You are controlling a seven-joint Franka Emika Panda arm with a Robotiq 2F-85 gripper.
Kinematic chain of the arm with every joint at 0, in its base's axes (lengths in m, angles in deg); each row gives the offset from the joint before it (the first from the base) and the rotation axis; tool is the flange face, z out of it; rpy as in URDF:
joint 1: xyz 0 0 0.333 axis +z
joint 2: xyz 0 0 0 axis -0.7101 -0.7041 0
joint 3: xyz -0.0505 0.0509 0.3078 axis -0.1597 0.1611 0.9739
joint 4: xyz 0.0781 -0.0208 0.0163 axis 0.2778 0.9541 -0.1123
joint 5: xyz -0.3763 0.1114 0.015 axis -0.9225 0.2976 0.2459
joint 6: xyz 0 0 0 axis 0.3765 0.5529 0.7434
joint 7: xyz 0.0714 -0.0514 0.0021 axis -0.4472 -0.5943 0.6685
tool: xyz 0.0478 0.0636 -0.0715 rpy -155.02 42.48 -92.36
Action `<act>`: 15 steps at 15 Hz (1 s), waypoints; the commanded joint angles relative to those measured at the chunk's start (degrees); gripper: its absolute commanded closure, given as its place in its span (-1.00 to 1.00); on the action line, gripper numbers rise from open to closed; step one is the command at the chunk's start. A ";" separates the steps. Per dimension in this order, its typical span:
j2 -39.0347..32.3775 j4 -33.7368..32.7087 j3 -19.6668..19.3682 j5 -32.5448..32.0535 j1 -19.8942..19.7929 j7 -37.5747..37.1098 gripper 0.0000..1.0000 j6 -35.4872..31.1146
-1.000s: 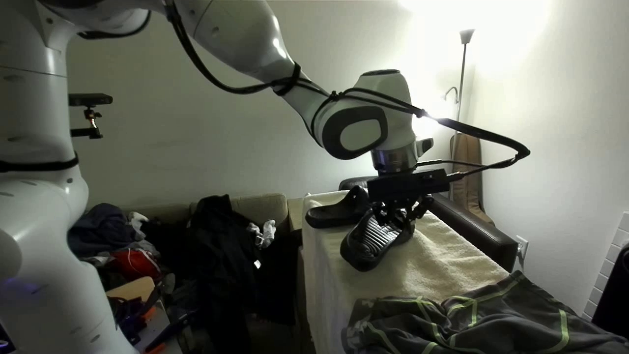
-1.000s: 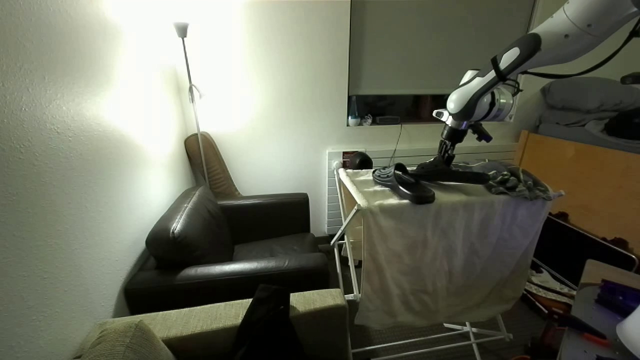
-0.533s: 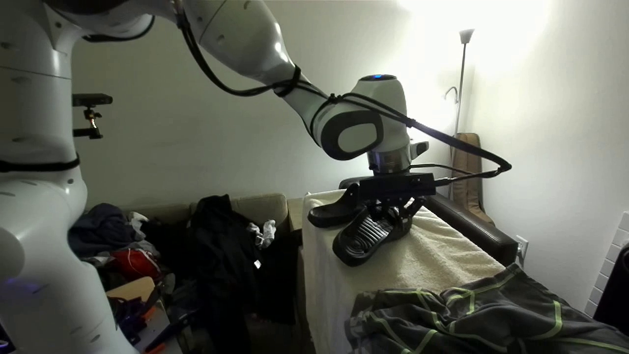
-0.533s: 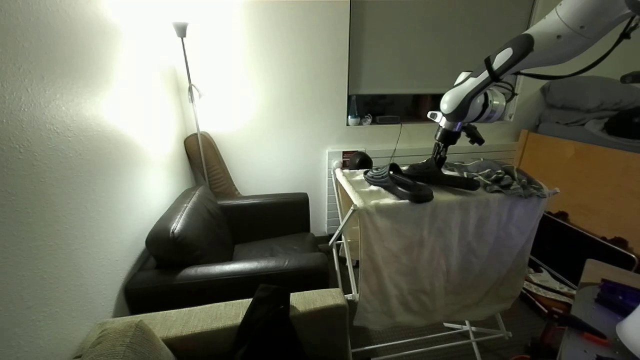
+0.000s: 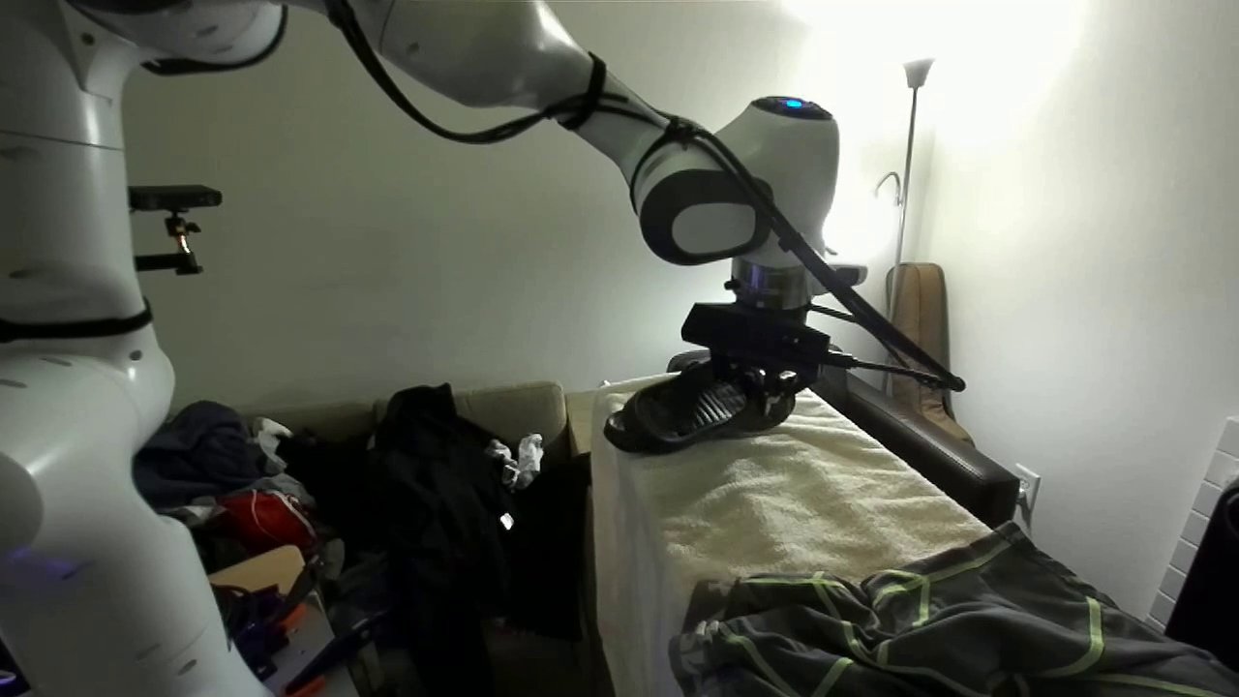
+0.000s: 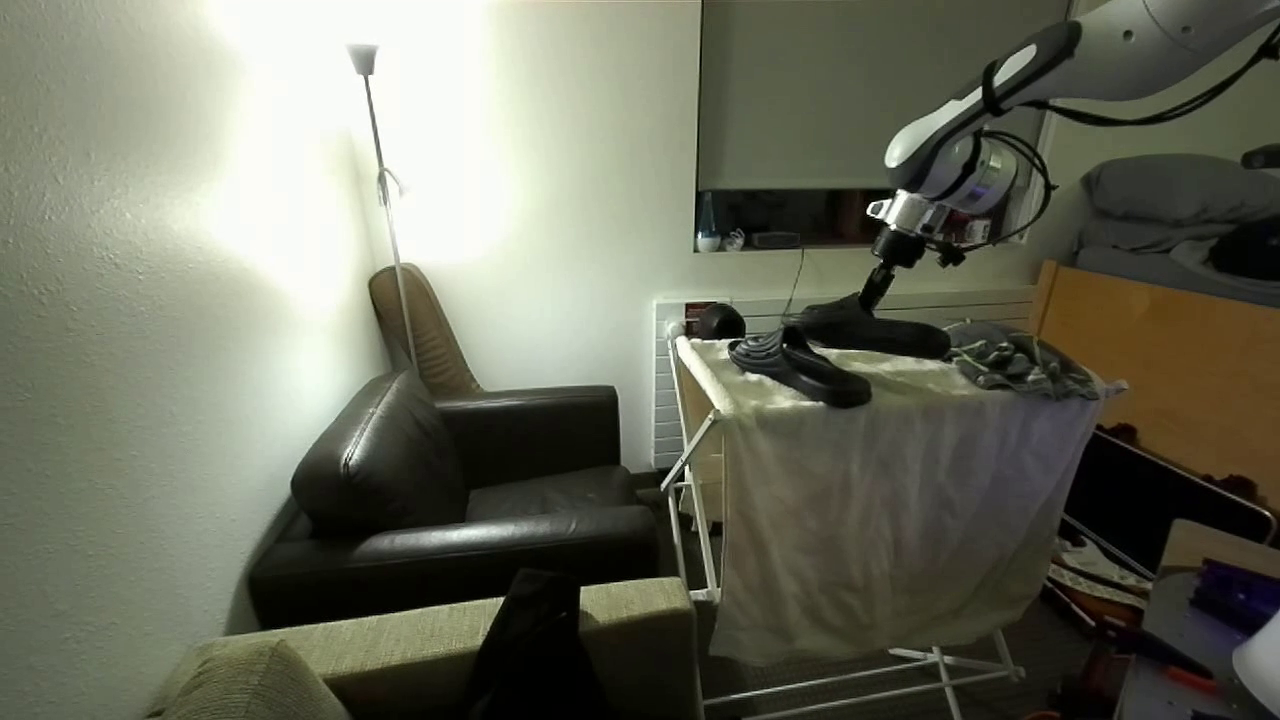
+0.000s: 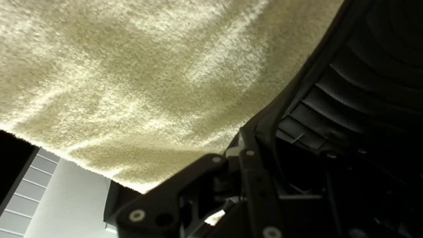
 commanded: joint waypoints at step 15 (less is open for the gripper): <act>10.74 2.00 -2.95 9.20 3.30 -10.88 0.90 16.24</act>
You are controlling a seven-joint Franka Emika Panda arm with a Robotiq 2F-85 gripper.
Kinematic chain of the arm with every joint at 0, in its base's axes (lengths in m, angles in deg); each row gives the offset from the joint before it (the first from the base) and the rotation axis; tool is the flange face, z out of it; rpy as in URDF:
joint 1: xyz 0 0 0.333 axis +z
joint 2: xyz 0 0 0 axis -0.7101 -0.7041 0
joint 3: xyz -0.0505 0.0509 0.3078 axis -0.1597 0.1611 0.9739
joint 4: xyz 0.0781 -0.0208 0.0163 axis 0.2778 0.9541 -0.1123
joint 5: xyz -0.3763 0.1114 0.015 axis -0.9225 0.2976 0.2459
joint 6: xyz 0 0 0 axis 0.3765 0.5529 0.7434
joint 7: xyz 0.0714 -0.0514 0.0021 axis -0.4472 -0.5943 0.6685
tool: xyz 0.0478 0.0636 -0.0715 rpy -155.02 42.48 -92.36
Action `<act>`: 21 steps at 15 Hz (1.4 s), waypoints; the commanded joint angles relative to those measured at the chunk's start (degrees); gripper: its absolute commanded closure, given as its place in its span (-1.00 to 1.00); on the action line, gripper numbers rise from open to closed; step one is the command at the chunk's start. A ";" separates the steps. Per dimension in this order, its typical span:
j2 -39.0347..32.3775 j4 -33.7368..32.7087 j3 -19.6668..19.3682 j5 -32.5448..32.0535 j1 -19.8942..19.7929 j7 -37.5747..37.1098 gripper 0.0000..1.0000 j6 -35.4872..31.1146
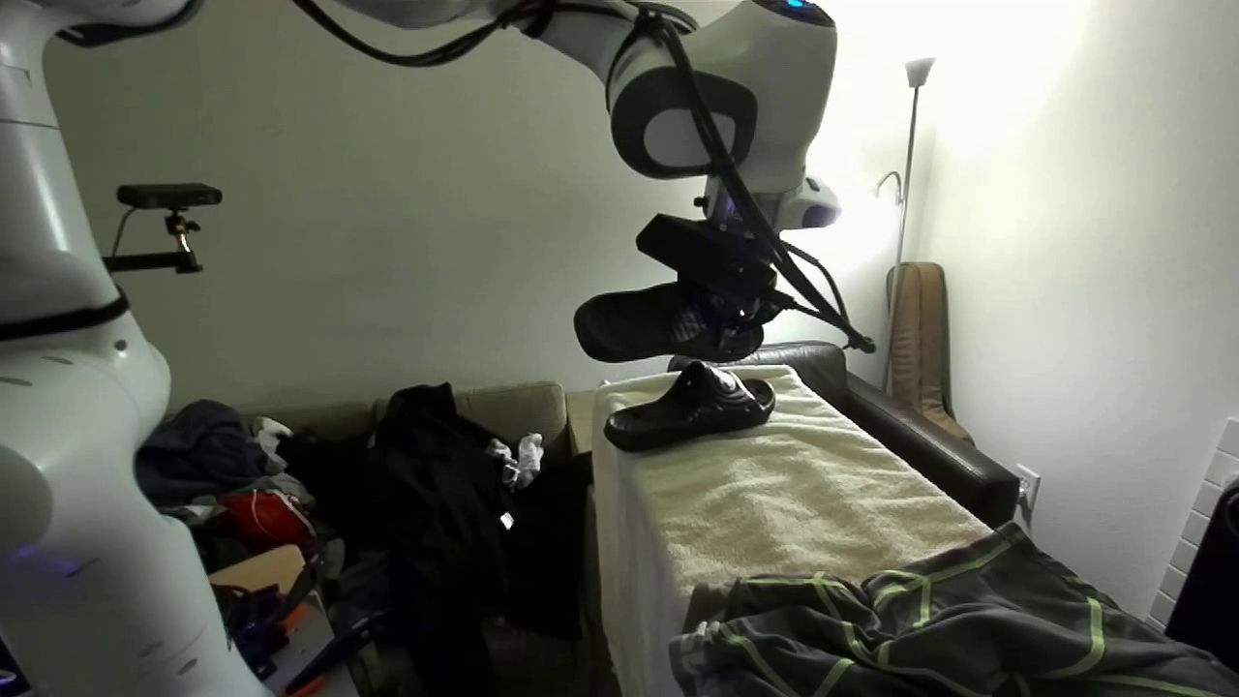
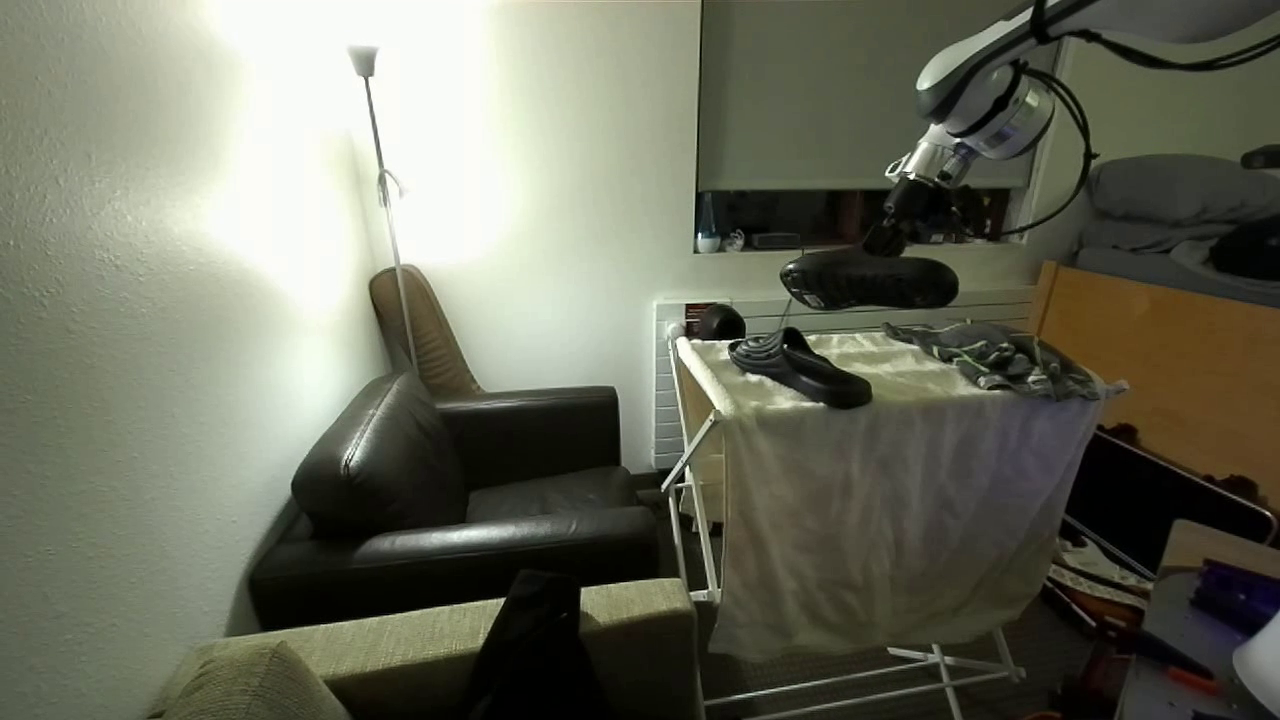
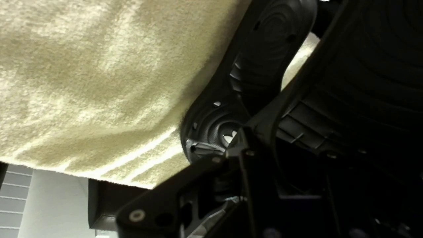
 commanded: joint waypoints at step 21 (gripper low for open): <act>-0.31 4.39 4.58 1.55 9.95 -0.96 0.90 6.47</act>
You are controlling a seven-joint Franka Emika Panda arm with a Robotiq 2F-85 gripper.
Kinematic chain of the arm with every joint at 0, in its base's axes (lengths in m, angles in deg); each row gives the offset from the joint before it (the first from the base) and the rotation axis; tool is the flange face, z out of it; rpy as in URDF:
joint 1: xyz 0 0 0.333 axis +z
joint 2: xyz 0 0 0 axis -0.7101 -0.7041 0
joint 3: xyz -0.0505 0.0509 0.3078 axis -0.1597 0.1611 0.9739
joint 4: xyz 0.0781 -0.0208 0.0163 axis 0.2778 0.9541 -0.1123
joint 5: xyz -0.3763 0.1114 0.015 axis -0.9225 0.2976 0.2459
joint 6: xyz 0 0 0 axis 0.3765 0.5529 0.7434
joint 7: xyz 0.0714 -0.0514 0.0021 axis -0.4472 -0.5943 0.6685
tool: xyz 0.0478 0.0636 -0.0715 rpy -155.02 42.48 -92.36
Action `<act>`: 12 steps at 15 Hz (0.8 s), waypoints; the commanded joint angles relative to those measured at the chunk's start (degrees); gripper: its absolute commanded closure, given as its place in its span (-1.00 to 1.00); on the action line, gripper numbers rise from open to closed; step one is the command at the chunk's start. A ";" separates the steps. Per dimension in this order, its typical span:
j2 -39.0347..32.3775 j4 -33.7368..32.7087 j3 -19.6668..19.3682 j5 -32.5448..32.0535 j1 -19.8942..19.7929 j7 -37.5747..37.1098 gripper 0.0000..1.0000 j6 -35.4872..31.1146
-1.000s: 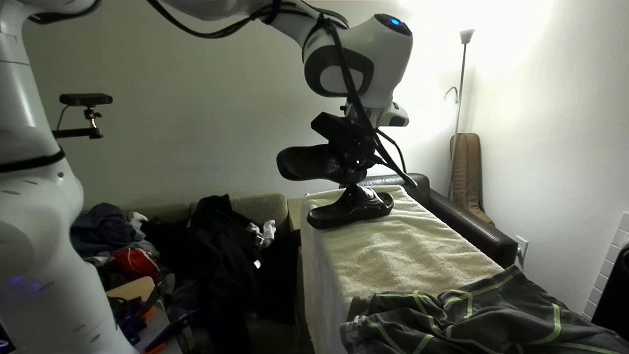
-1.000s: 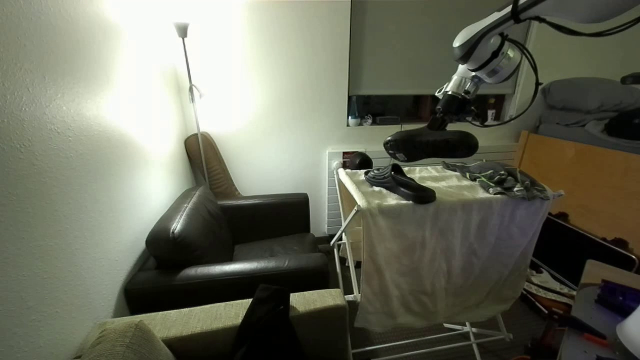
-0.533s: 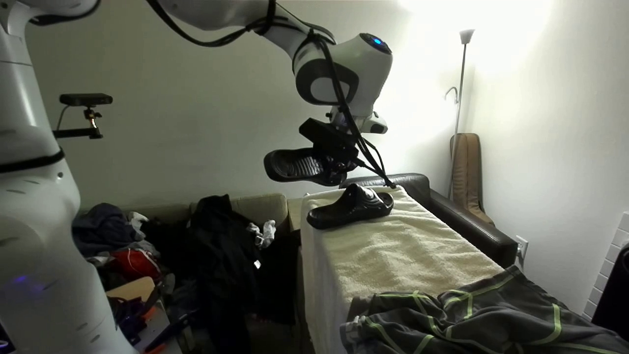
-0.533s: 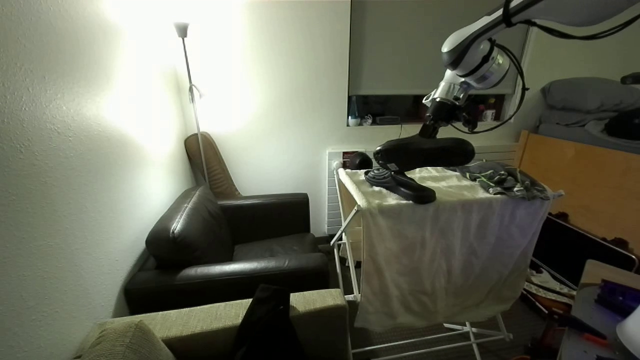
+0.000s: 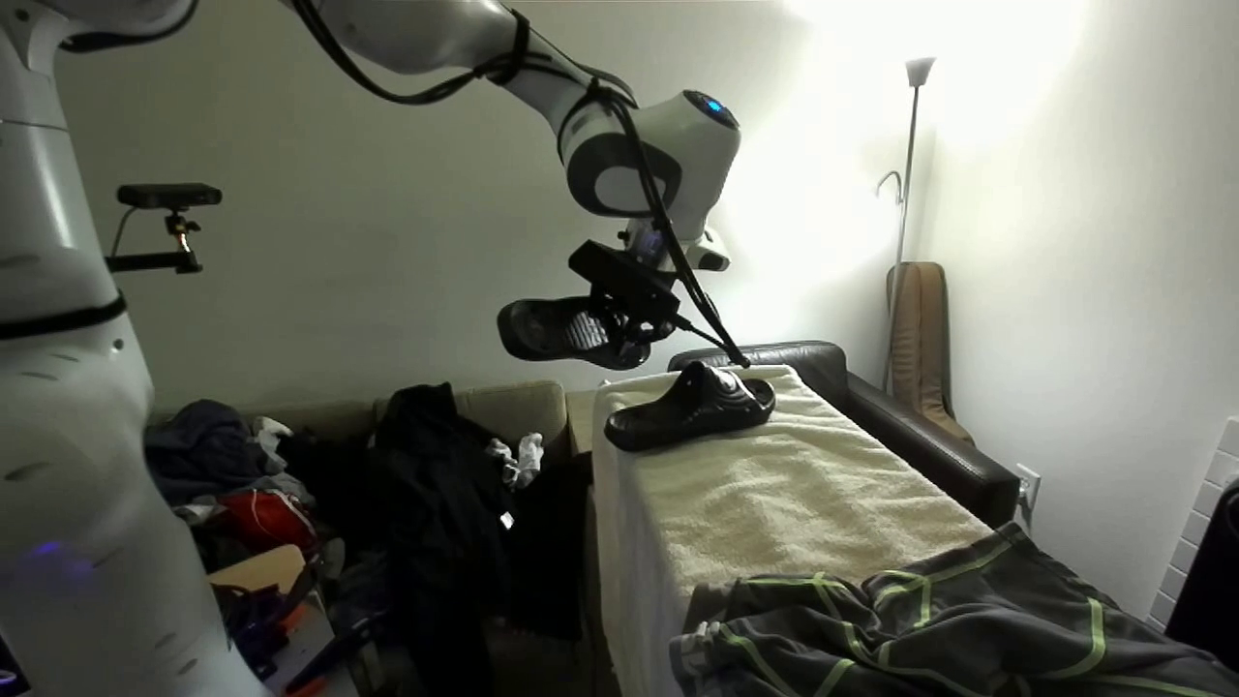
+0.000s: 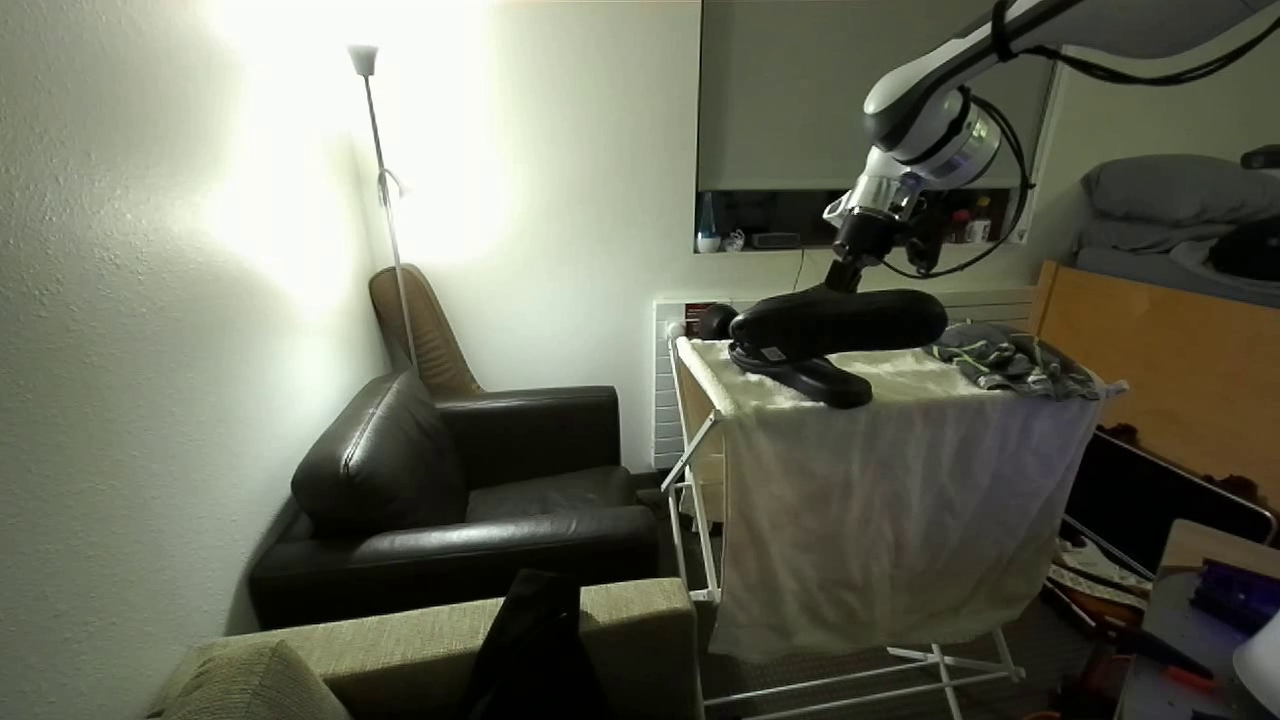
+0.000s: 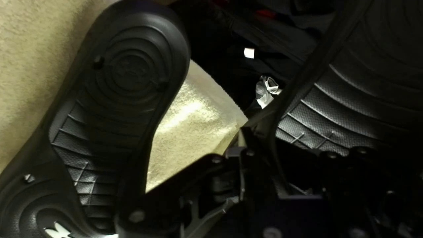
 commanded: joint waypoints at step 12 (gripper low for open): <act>-1.11 -0.95 2.83 -3.26 2.70 0.21 0.90 9.75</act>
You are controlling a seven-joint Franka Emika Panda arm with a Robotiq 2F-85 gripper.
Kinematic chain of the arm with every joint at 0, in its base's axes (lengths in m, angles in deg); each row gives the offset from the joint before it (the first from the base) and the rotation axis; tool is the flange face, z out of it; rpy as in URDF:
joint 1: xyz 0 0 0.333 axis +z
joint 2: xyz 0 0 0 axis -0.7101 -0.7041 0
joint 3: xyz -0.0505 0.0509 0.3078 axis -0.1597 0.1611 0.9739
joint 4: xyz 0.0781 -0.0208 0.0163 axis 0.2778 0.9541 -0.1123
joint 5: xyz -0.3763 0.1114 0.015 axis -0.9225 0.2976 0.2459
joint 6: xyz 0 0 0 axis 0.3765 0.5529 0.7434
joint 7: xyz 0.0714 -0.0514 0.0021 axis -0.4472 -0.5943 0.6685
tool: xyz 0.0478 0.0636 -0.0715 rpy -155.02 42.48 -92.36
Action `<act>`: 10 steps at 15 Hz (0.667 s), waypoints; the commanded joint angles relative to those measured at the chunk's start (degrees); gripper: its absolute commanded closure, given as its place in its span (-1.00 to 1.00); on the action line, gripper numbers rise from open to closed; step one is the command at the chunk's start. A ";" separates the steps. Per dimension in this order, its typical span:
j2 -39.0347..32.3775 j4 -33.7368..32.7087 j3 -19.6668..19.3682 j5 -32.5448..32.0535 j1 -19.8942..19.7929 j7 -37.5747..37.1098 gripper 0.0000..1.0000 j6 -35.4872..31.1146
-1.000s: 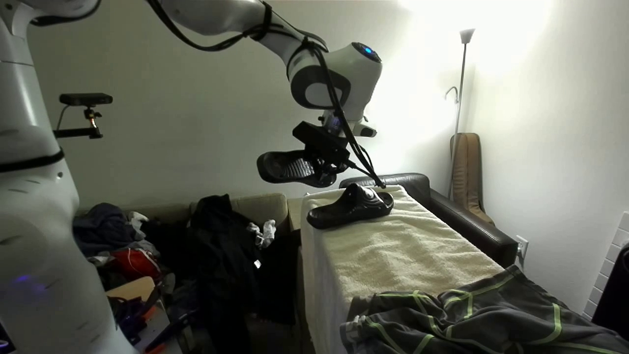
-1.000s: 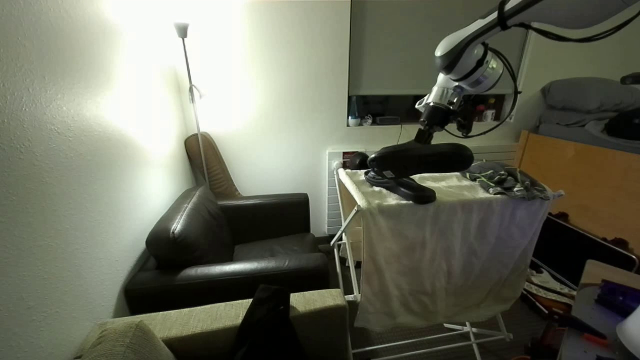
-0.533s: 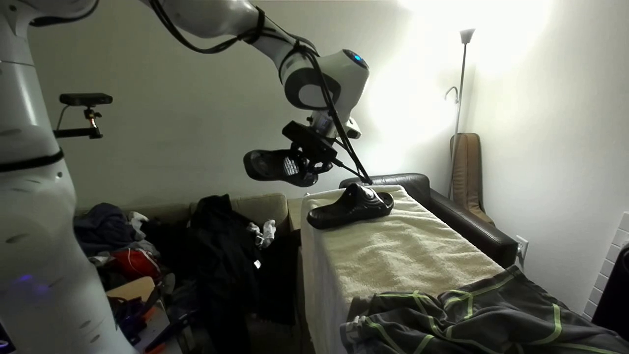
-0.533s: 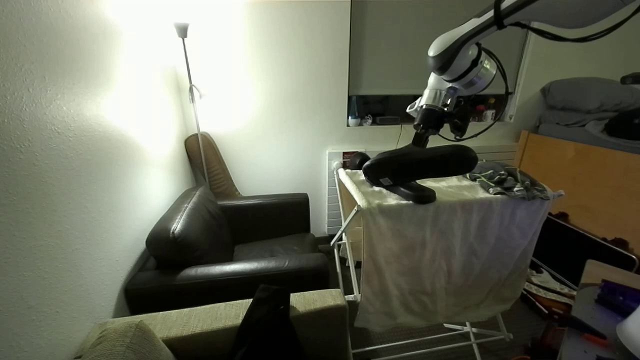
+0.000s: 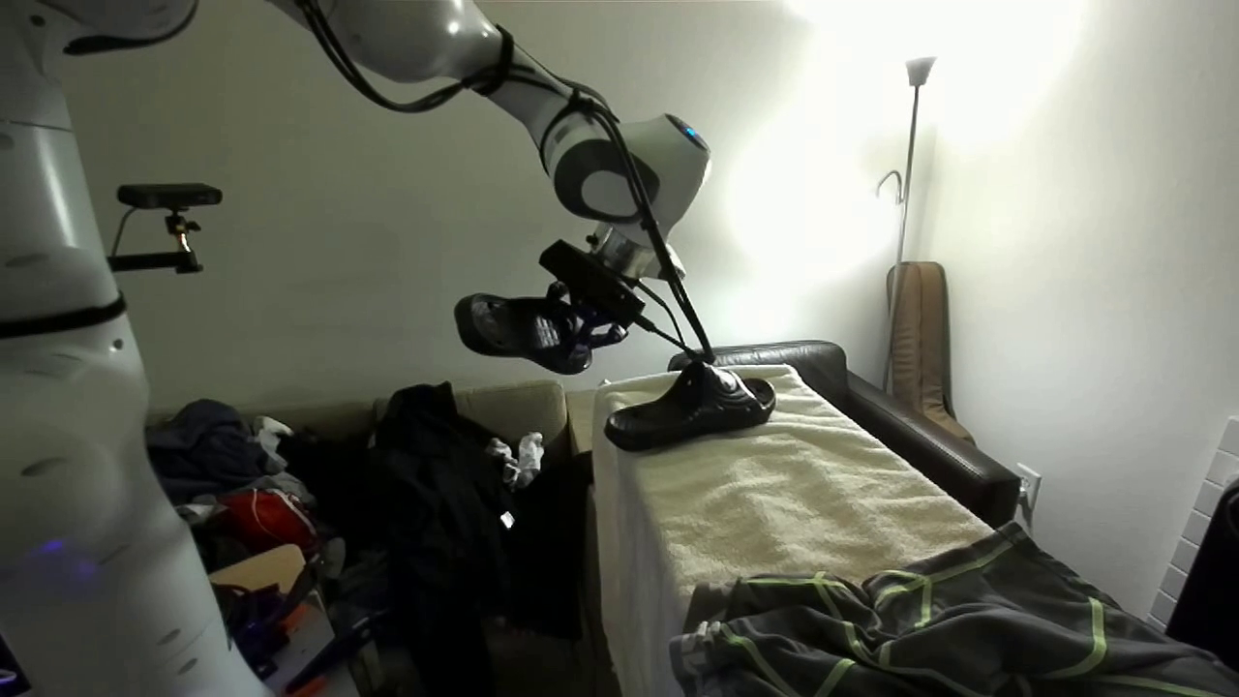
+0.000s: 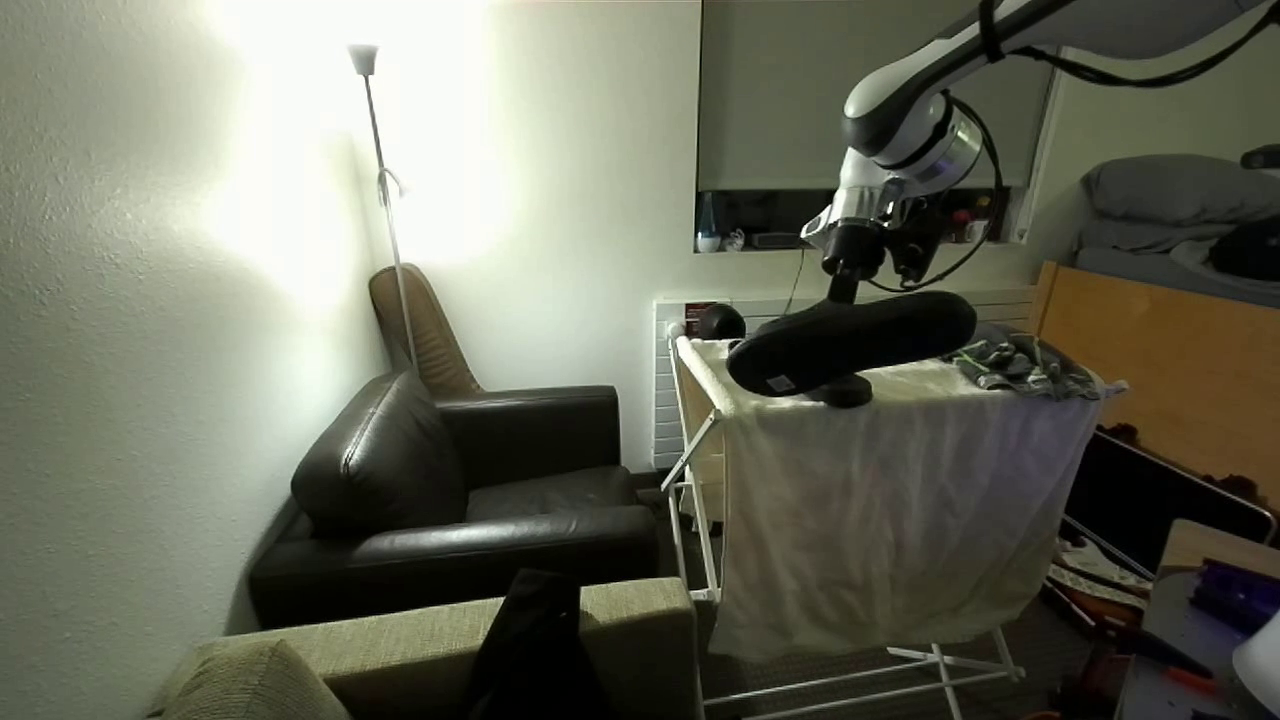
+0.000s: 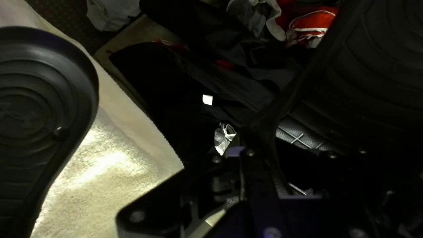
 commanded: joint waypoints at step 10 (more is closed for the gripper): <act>-2.50 -0.25 3.67 -8.40 3.00 0.02 0.90 -1.48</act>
